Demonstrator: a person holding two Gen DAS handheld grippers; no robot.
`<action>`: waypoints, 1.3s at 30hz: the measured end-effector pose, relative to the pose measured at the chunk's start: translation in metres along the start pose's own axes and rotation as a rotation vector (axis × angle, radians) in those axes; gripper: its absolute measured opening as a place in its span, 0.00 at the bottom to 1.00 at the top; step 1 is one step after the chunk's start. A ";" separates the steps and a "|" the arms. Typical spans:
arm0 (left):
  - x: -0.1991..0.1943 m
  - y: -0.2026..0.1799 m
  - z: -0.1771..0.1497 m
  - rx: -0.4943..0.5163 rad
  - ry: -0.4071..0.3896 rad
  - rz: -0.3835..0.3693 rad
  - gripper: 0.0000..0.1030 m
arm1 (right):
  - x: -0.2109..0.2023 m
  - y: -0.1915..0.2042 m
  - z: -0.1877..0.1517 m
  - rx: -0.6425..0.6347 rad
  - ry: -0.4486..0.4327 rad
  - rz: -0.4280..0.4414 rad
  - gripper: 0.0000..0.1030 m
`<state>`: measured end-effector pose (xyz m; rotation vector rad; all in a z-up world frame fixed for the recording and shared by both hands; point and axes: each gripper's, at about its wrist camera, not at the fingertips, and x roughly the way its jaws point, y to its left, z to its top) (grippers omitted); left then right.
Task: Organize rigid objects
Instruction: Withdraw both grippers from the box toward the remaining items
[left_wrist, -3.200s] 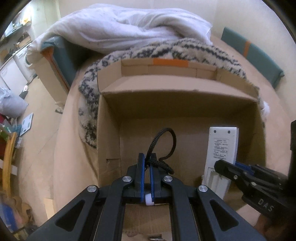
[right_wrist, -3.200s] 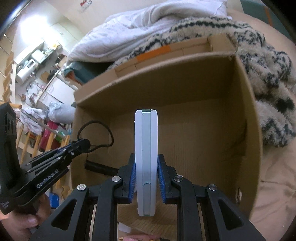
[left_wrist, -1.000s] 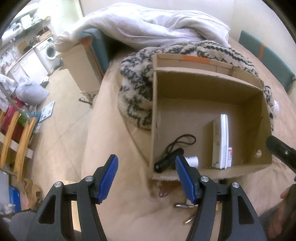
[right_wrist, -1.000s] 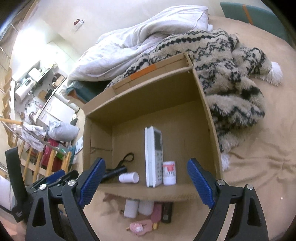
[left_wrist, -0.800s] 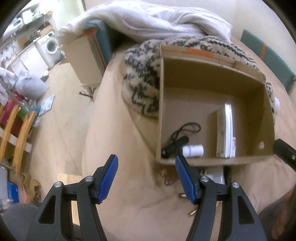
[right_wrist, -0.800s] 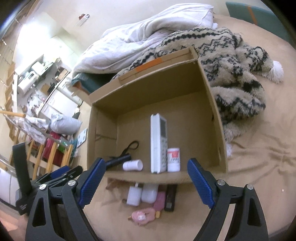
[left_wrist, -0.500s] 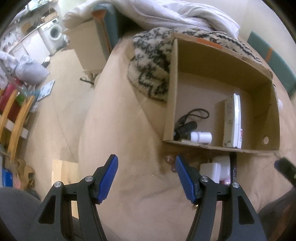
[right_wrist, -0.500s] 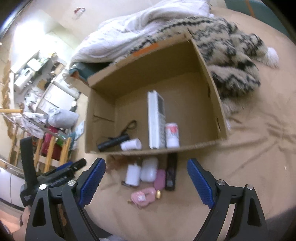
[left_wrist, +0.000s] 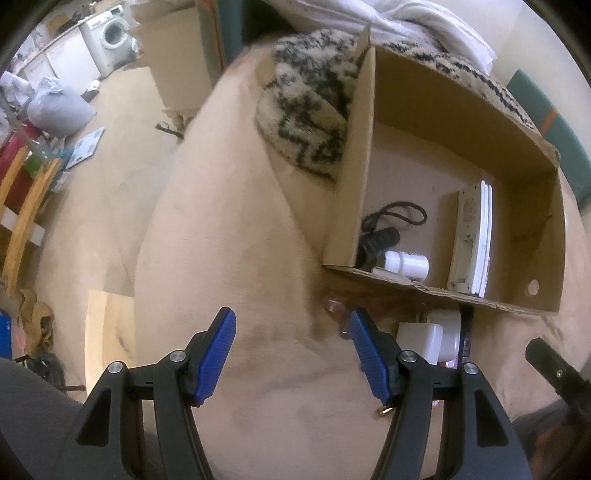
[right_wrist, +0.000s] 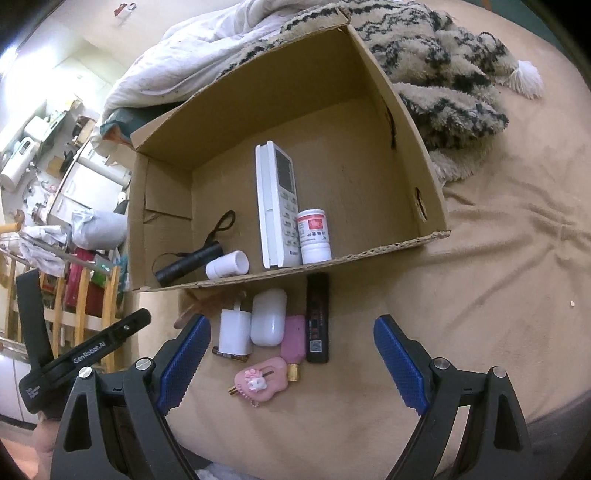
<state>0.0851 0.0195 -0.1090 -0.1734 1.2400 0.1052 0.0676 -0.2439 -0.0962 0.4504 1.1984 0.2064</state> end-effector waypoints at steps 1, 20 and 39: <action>0.006 -0.003 0.002 -0.007 0.023 -0.006 0.60 | 0.001 -0.001 0.000 0.005 0.004 0.000 0.93; 0.091 -0.079 0.015 -0.038 0.165 0.072 0.90 | 0.010 -0.015 0.004 0.093 0.035 0.068 0.93; 0.105 -0.088 0.011 0.067 0.130 0.132 0.97 | 0.015 -0.011 0.004 0.084 0.059 0.079 0.93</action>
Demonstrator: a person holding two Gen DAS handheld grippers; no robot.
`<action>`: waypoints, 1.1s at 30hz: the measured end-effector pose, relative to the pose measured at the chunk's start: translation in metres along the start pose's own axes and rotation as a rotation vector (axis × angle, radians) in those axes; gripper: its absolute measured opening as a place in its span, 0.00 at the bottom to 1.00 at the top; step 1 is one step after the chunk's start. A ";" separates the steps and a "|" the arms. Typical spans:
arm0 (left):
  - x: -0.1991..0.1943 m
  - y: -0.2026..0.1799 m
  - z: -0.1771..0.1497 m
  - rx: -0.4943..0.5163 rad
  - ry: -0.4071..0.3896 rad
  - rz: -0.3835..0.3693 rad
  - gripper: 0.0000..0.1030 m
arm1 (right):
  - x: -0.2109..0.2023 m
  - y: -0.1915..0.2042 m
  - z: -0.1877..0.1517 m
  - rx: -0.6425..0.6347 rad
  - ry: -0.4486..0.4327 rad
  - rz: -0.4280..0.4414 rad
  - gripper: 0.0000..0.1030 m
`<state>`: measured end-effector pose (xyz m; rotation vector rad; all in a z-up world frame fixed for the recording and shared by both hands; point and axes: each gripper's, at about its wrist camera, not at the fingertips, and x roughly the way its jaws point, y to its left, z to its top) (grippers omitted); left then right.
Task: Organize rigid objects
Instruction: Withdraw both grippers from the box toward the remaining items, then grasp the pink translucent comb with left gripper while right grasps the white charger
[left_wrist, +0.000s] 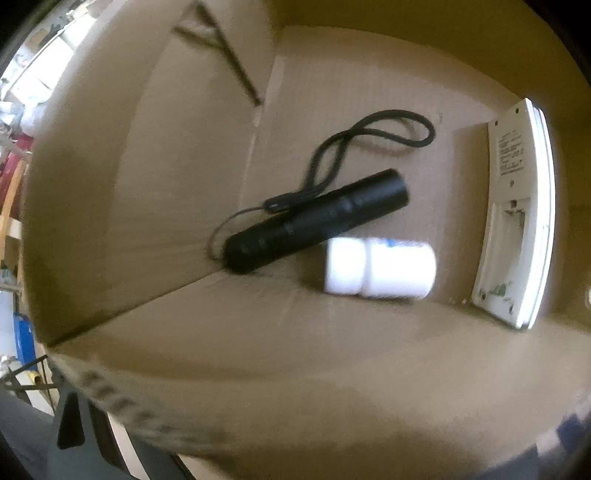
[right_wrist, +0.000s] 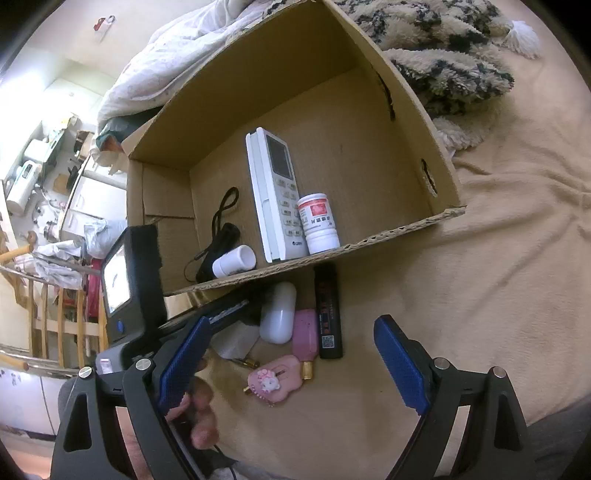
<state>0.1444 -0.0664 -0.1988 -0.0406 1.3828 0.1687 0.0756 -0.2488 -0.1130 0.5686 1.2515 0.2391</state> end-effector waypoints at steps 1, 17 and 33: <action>-0.001 0.005 -0.001 0.007 0.008 -0.006 0.96 | 0.001 0.000 0.000 -0.001 0.000 -0.002 0.93; -0.049 0.093 -0.034 0.037 0.033 -0.043 0.23 | 0.007 0.000 -0.001 0.011 0.044 0.058 0.87; -0.021 0.128 -0.003 -0.103 0.068 -0.159 0.66 | 0.091 0.039 -0.016 0.130 0.264 0.149 0.47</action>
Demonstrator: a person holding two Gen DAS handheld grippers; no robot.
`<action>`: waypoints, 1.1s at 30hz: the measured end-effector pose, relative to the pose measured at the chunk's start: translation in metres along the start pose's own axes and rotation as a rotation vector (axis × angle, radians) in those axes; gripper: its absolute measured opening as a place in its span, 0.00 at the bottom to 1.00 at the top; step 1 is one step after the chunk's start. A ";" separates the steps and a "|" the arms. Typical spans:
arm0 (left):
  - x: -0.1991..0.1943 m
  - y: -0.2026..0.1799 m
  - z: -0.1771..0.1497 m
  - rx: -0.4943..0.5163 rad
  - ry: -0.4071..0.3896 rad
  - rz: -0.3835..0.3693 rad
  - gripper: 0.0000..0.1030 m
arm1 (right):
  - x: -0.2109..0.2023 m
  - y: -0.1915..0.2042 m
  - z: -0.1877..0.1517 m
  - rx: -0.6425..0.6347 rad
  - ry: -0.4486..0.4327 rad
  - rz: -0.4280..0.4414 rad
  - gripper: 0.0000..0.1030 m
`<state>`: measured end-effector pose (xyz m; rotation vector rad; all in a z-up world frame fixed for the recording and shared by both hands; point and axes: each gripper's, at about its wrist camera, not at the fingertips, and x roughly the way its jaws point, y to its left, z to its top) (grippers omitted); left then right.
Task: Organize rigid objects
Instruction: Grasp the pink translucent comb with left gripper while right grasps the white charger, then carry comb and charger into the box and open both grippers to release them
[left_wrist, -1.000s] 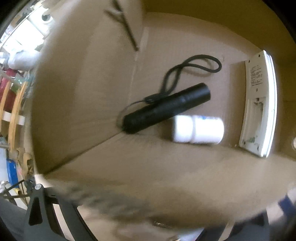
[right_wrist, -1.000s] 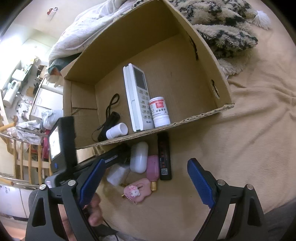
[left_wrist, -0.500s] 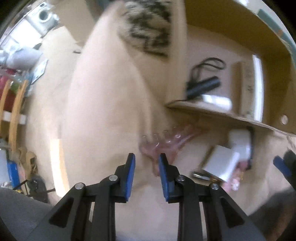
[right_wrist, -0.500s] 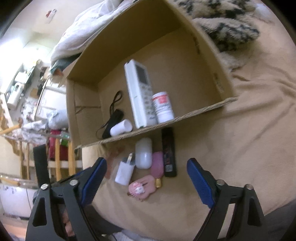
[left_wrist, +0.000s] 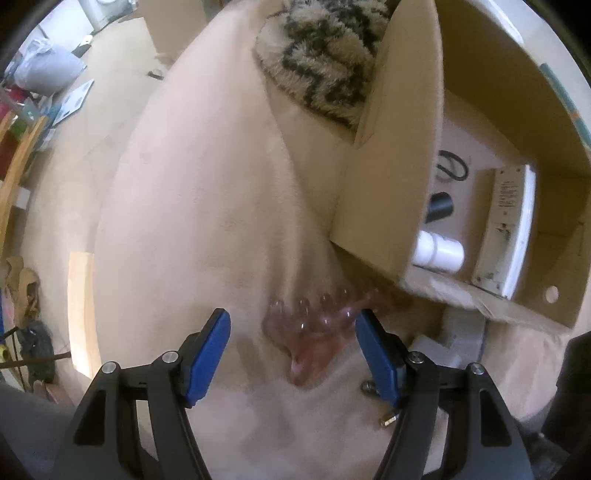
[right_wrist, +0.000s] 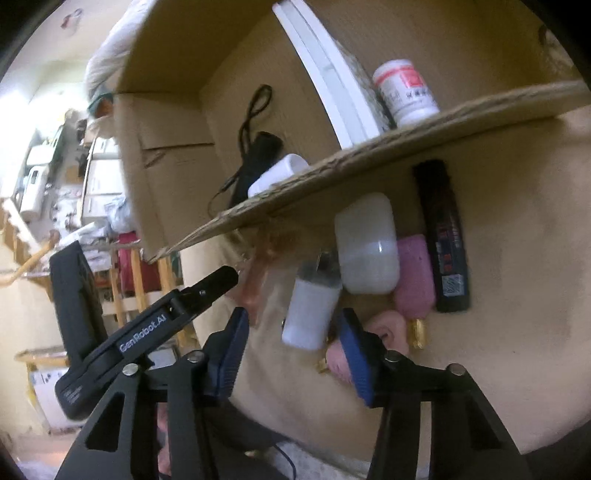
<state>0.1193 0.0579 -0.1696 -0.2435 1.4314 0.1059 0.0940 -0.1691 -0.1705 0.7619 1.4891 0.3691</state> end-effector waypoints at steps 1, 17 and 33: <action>0.006 -0.008 0.002 0.022 0.012 0.014 0.67 | 0.003 -0.001 0.002 0.005 -0.006 -0.011 0.40; 0.049 -0.054 0.008 0.398 0.090 0.111 0.78 | -0.075 0.003 -0.019 -0.223 -0.103 -0.048 0.28; 0.026 -0.044 -0.029 0.454 0.051 0.091 0.48 | -0.102 -0.017 -0.016 -0.169 -0.219 0.032 0.28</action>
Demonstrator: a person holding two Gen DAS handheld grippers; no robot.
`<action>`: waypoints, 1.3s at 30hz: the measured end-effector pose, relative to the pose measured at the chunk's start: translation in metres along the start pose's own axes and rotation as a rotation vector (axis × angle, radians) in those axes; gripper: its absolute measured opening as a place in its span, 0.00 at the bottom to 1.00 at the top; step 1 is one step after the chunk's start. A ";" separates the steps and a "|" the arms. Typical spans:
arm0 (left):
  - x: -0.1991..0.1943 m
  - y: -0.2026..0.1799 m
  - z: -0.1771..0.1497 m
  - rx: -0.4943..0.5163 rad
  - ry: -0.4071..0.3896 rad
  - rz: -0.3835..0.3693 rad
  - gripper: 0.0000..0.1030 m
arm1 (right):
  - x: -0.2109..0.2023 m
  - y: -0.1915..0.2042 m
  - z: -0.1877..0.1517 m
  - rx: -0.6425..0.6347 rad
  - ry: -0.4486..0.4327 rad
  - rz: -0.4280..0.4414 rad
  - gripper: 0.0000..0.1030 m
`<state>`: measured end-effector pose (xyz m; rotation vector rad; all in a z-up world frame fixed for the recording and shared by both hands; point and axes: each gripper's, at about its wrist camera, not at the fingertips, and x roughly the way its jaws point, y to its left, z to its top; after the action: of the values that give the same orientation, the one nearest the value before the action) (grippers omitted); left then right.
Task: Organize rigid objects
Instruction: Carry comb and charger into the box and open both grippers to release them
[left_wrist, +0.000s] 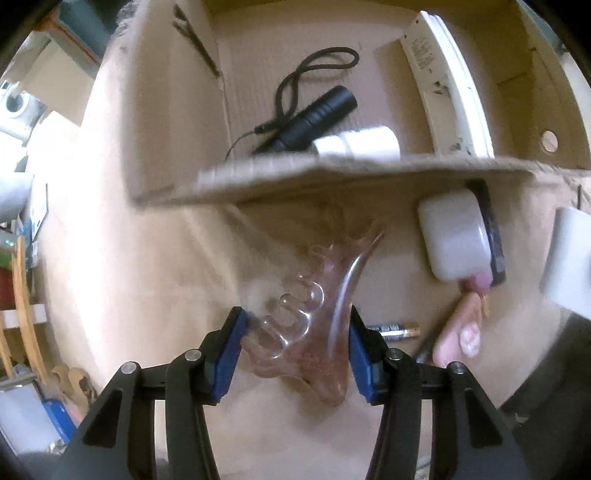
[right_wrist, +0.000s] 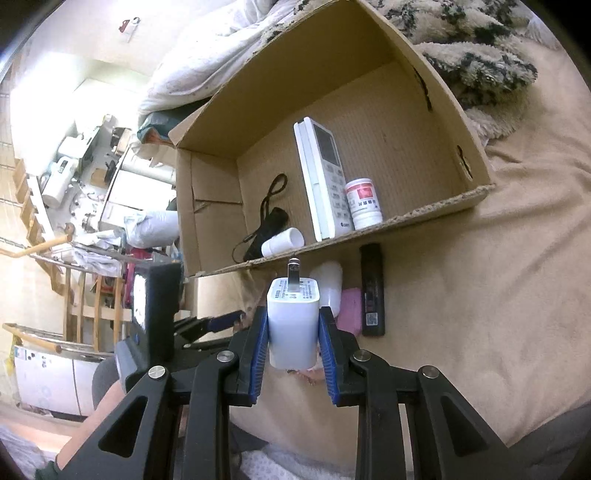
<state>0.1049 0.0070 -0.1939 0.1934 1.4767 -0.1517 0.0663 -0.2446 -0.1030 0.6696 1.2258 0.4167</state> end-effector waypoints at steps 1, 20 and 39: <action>0.003 0.008 0.004 -0.010 0.000 -0.004 0.48 | 0.000 0.000 0.000 -0.003 -0.003 0.002 0.28; -0.084 -0.019 -0.039 -0.135 -0.244 0.019 0.48 | -0.022 0.004 -0.003 -0.039 -0.062 0.048 0.28; -0.163 -0.020 0.044 -0.252 -0.434 -0.015 0.48 | -0.052 0.003 0.063 -0.077 -0.213 0.053 0.28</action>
<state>0.1290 -0.0254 -0.0288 -0.0544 1.0528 -0.0155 0.1107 -0.2909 -0.0519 0.6638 0.9873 0.4231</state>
